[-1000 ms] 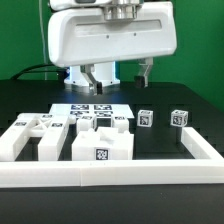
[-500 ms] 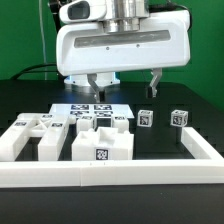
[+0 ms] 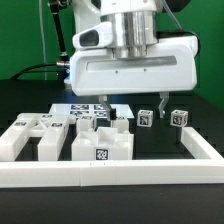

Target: Assemble chair

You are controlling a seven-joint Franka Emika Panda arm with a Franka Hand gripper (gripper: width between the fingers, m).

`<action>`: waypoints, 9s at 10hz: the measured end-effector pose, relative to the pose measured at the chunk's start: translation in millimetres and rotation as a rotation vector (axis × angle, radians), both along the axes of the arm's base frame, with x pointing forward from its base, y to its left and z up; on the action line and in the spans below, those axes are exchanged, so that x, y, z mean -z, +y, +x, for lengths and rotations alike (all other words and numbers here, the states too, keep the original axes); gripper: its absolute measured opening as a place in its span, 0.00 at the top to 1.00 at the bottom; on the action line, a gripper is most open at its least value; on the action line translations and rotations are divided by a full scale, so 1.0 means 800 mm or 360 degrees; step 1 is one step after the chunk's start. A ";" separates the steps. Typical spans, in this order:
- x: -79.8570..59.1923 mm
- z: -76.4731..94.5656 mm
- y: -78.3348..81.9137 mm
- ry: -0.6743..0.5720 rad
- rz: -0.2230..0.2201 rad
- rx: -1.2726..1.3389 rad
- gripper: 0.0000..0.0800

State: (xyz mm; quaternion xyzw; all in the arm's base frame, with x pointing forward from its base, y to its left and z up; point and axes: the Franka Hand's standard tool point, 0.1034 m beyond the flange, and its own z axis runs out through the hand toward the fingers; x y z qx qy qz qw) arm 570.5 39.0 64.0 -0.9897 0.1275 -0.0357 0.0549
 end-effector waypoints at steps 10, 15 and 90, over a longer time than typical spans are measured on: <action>0.058 -0.015 -0.002 0.0008 -0.0025 -0.0153 0.19; 0.058 -0.015 -0.001 0.0008 -0.0025 -0.0157 0.76; 0.065 -0.125 -0.013 0.1474 0.0191 -0.0424 0.19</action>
Offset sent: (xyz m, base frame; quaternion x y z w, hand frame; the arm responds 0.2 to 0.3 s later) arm 0.0002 -0.0005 -0.0209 -0.0222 0.0182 -0.0280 0.9992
